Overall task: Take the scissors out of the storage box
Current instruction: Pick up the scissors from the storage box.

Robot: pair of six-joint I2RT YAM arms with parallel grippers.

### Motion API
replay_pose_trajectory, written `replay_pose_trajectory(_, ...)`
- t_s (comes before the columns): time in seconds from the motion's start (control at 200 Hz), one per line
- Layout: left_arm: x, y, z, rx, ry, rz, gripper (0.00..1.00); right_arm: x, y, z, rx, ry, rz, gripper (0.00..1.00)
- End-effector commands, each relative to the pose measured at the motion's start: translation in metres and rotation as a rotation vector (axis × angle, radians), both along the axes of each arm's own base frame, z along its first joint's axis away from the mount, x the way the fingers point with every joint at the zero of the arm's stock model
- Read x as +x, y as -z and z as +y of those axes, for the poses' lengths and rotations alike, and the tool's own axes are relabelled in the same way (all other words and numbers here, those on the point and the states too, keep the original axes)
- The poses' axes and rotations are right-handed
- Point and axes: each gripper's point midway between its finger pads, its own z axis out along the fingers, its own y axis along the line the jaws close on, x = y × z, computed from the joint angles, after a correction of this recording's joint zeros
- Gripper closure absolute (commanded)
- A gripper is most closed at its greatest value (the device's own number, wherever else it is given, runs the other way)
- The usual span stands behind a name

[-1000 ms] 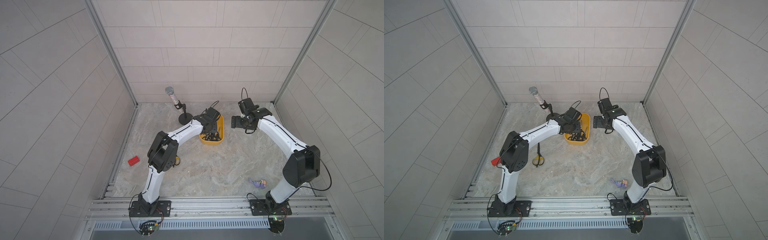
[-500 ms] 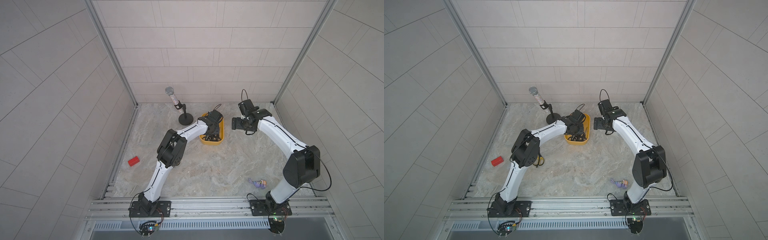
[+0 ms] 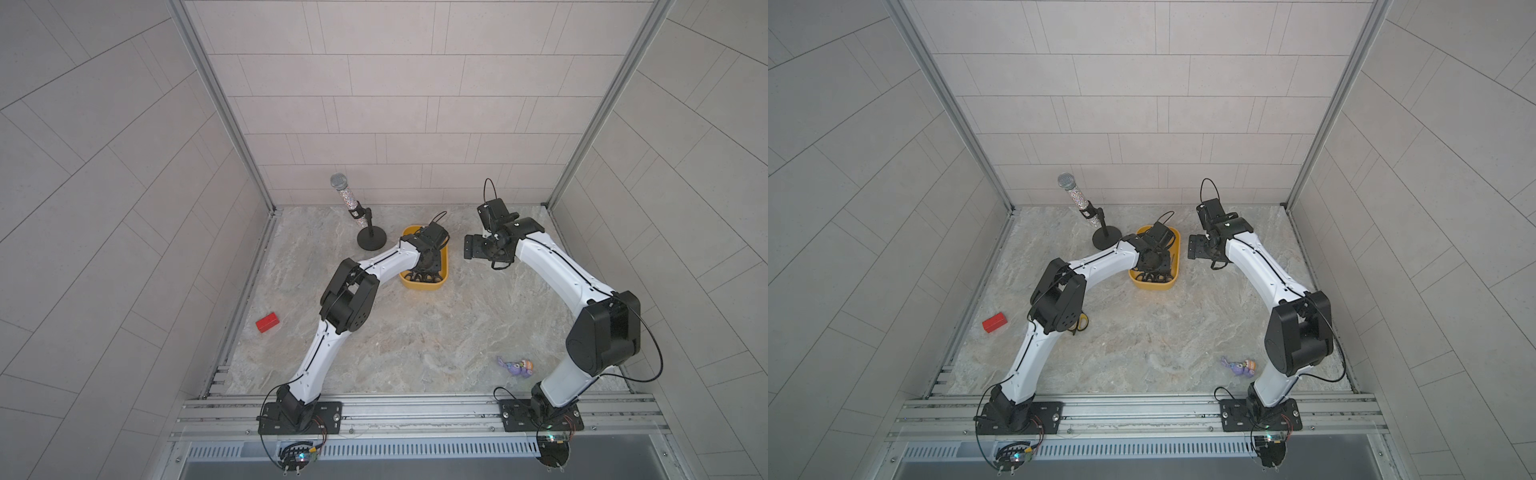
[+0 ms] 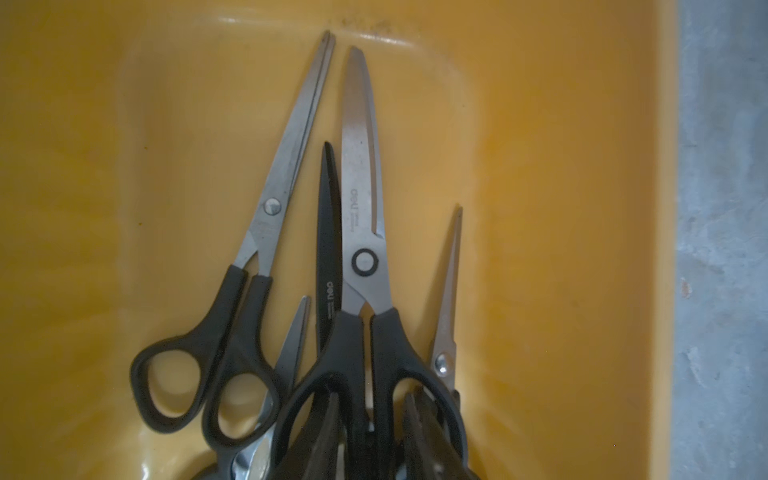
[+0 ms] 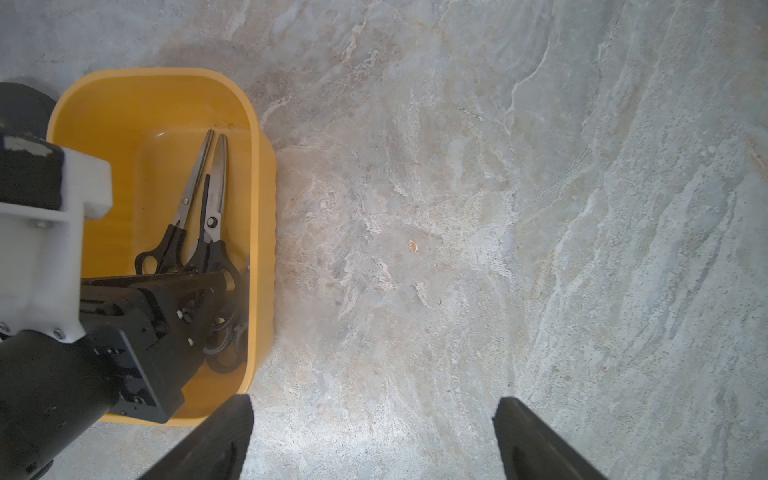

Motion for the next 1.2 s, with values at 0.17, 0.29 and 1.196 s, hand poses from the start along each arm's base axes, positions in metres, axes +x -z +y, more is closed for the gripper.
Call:
replay_pose_trajectory(0.17,-0.013,0.013,0.005,0.06,0.018,0.047,0.68,-0.002,-0.005,-0.001,0.01,0.005,-0.001,0.05)
replay_pose_trajectory(0.29,-0.015,0.023,0.002,0.055,0.02,0.071,0.71,-0.002,-0.007,-0.002,0.006,0.003,-0.004,0.05)
replay_pose_trajectory(1.196,-0.003,-0.09,0.008,0.018,0.066,-0.144,1.0,0.002,-0.009,-0.008,0.007,0.023,-0.017,0.05)
